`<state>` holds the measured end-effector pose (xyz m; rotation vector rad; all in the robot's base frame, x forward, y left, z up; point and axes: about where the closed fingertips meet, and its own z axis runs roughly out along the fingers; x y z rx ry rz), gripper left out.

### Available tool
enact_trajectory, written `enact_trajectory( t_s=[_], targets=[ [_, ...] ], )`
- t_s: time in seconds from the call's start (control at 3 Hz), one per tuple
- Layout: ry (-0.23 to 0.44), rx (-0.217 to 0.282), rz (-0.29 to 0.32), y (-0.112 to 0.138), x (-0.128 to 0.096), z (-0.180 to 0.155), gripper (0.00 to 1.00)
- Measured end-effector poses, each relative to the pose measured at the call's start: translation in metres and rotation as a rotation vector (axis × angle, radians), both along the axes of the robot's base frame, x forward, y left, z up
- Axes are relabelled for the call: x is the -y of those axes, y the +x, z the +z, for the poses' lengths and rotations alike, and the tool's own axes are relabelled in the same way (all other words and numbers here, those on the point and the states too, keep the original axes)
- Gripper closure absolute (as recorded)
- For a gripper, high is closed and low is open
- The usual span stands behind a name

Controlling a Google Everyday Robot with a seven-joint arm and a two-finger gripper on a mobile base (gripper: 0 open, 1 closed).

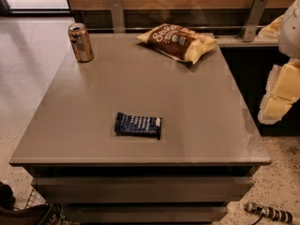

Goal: Move rxbar blueberry near orange can

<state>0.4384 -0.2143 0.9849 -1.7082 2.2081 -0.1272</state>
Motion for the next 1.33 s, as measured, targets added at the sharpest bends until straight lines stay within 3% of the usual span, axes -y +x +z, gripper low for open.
enact_trajectory(
  t_s=[0.67, 1.0, 1.33],
  targets=[
    [0.025, 0.009, 0.002, -0.001, -0.004, 0.001, 0.00],
    [0.132, 0.017, 0.007, 0.001, -0.017, -0.015, 0.00],
    [0.333, 0.021, 0.007, 0.012, -0.038, -0.057, 0.00]
  ],
)
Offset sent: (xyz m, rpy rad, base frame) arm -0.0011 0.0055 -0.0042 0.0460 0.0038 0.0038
